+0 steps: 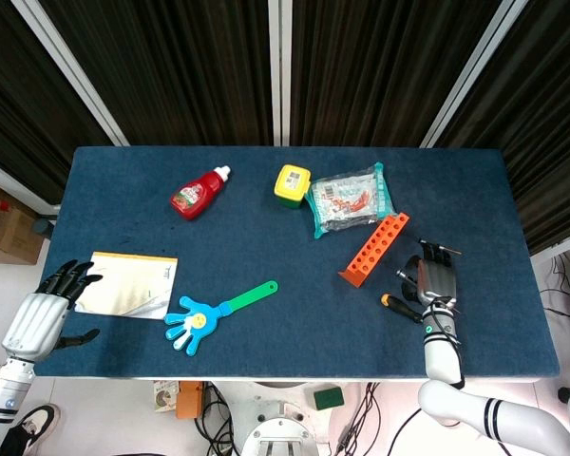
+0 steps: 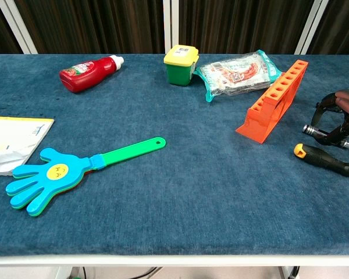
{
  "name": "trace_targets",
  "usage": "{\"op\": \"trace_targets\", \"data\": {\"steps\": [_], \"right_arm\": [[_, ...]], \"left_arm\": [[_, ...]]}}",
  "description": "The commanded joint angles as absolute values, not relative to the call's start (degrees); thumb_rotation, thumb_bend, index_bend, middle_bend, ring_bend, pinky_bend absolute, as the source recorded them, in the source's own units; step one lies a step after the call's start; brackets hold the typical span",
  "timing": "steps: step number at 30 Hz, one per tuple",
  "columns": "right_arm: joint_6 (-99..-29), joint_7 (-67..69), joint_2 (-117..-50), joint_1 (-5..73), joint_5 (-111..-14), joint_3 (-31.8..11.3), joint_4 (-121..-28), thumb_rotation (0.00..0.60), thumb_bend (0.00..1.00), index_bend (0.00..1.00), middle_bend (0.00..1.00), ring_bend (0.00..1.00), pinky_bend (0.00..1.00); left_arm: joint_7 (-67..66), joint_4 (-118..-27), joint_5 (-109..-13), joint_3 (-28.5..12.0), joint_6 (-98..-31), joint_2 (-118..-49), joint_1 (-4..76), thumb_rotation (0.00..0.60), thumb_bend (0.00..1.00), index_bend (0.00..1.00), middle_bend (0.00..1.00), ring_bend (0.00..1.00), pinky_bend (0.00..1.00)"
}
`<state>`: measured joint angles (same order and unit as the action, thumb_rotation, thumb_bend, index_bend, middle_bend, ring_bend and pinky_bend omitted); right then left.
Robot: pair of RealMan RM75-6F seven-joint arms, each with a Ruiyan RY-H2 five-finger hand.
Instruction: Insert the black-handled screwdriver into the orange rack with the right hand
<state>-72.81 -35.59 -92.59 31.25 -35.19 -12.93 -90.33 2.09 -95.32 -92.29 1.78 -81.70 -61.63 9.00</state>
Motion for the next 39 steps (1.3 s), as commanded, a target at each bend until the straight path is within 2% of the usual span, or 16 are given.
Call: {"op": "trace_targets", "data": {"steps": [1,11,24,39], "right_arm": [[-72.7,-35.5,-92.8,31.2,-35.4,-13.0,-90.0,0.6,0.37,0.42,0.04,0.0,0.0],[-72.2,-35.9,-93.9,31.3,-34.9,-13.4,-88.6,0.6,0.4,0.46,0.05,0.0,0.0],[-73.9,-34.2,-93.8,30.4,-38.2,-13.8,-88.9,0.6,0.49,0.68,0.09,0.0,0.0],[-82.6,-13.6,-78.6,20.3,-59.0,-15.3,-109.7,0.6,0.49,0.72,0.12,0.0,0.0]], "left_arm": [[2.0,-95.3,-92.3,1.8,-81.7,-61.6,9.0,0.6,0.01,0.22,0.11,0.04,0.23],[1.4,-95.7,-92.7,1.8,-81.9,-61.7,8.9,0.6,0.01,0.22,0.11,0.04,0.23],[1.3,-95.9,-92.0,1.7,-81.8,-61.5,8.7,0.6,0.01,0.22,0.11,0.04,0.23],[0.5,-96.4,-92.0,1.9,-81.2,-61.6,8.9,0.6,0.01,0.22,0.11,0.04,0.23]]}}
